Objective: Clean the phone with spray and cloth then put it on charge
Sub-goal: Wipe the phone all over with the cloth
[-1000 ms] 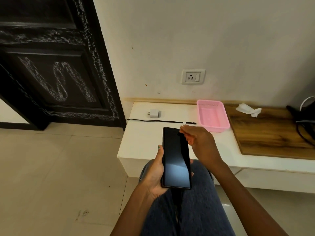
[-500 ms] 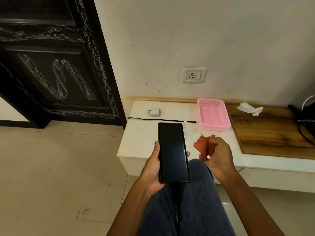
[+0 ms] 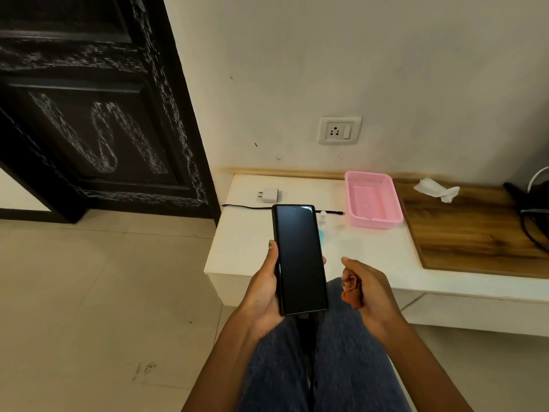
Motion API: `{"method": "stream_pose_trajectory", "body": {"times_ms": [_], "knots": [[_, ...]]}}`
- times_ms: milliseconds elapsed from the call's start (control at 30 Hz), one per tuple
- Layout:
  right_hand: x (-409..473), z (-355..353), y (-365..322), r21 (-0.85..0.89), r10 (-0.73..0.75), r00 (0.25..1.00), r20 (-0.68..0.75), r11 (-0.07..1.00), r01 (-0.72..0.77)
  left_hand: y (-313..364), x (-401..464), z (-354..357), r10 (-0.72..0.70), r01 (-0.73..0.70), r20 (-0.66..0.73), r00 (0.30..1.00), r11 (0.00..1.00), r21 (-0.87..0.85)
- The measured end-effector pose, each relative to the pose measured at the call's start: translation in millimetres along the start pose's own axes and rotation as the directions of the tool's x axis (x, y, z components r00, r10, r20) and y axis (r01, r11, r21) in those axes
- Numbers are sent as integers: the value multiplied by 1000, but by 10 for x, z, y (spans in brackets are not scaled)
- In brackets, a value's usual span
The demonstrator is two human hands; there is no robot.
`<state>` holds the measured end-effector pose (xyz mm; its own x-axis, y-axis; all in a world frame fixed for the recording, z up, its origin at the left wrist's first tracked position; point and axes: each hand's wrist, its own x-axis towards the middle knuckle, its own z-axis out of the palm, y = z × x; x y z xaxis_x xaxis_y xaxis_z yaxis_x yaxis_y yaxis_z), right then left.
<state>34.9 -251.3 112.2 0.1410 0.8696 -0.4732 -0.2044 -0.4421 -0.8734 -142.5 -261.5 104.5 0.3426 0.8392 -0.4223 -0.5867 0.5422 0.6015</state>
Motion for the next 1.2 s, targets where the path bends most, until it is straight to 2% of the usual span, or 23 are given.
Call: {"method": "stream_pose_trajectory", "body": {"times_ms": [400, 767, 900, 1067, 1200], "knots": [[-14, -10, 3, -52, -58, 998, 6, 997, 59, -26, 18, -26, -12, 18, 60, 998, 995, -98], [-32, -9, 24, -78, -64, 998, 12, 995, 65, -27, 35, -17, -19, 23, 50, 999, 996, -81], [-22, -20, 58, -152, -75, 993, 90, 984, 88, -32, 58, -19, -15, 15, 11, 1000, 999, -39], [-3, -26, 144, -203, 3, 980, 199, 978, 38, 4, 118, -63, -11, 11, -52, 999, 1000, -1], [55, -26, 194, -95, 89, 963, 255, 993, -67, 56, 179, -95, -30, 32, -65, 997, 999, 17]]}}
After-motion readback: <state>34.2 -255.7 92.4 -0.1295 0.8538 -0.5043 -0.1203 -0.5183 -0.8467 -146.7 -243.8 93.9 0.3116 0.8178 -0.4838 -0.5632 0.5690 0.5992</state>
